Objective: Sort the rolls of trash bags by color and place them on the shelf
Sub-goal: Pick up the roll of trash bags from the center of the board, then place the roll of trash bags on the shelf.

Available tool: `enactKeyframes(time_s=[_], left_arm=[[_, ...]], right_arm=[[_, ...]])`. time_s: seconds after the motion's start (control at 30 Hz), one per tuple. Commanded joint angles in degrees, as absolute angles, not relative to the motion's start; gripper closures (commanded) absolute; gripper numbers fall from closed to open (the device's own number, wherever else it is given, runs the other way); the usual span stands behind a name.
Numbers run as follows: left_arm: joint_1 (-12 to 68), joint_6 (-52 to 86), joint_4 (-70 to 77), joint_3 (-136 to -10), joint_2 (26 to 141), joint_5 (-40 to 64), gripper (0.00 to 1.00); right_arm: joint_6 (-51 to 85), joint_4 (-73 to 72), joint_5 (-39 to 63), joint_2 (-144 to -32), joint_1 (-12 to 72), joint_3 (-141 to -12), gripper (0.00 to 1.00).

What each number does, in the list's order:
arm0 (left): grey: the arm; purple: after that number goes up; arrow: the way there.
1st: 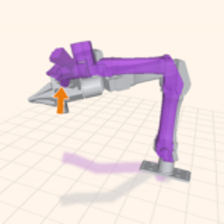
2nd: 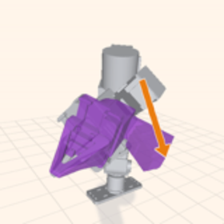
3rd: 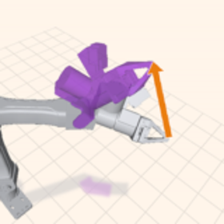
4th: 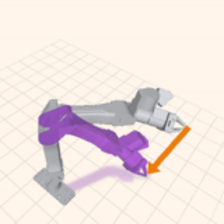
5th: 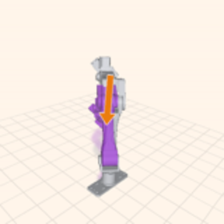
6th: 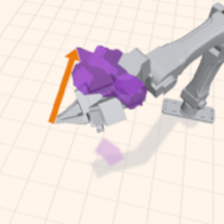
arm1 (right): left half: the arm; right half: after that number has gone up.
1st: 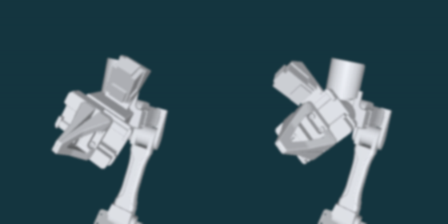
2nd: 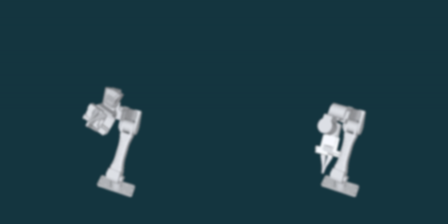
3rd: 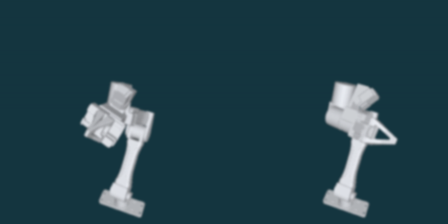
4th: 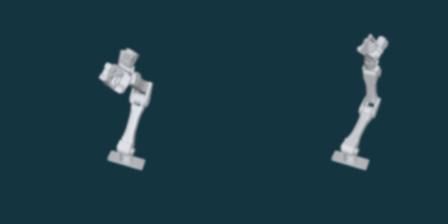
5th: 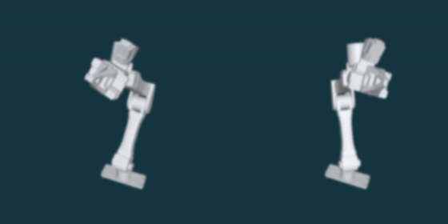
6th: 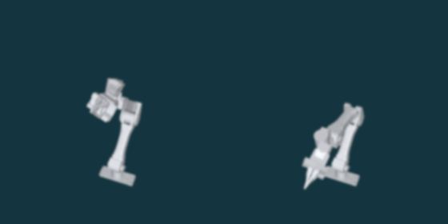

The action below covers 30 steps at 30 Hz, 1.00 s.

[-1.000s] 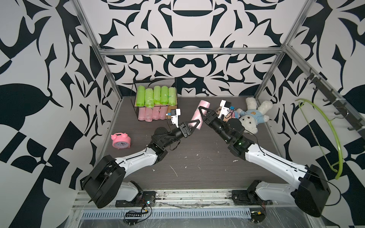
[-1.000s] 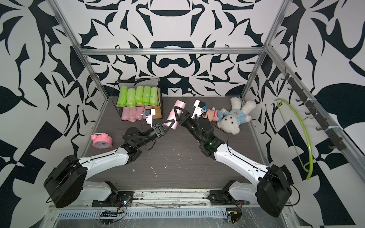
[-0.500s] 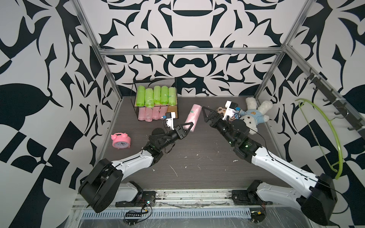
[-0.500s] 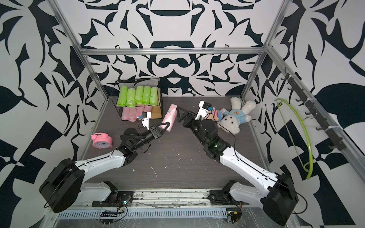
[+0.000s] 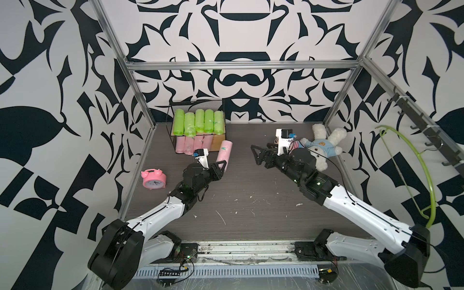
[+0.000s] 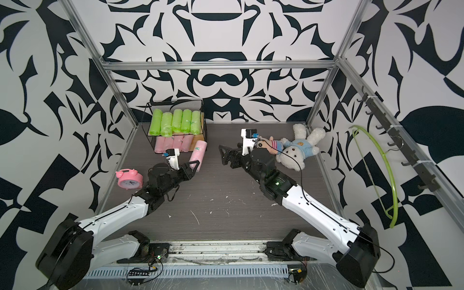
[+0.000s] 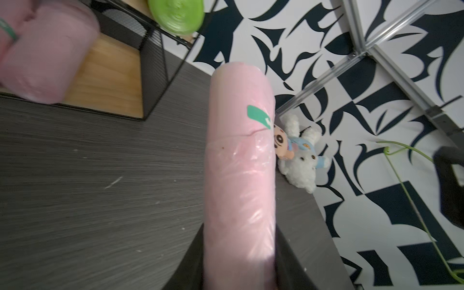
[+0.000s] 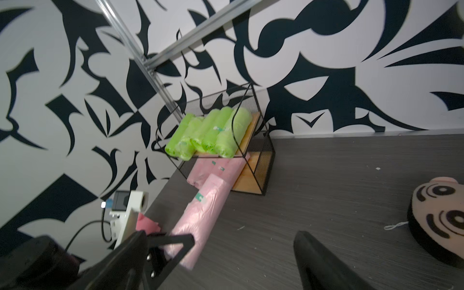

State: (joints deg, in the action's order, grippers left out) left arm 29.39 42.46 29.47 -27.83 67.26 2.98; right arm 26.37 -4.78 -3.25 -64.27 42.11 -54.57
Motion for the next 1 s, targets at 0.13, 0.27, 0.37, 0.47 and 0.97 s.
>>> enactKeyframes(time_s=[0.13,0.27,0.37,0.47,0.97], left_arm=[[26.06,37.04,31.77,-30.59,74.43,-2.33,0.79],[25.66,34.63,32.98,-33.04,78.93,-4.54,0.79],[25.49,32.43,33.13,-35.37,82.18,-6.68,0.79],[25.29,31.10,33.65,-37.55,85.78,-8.18,0.79],[25.22,28.74,35.45,-48.61,101.17,-12.95,0.76]], right_arm=[[14.87,4.08,0.62,-70.77,46.04,-61.22,0.03],[13.73,4.48,0.32,-73.42,46.26,-61.36,0.03],[13.46,4.76,-0.35,-74.66,46.23,-61.26,0.03],[13.22,4.84,-1.02,-75.06,46.24,-61.09,0.04],[11.98,5.93,-3.05,-73.92,46.30,-60.56,0.04]])
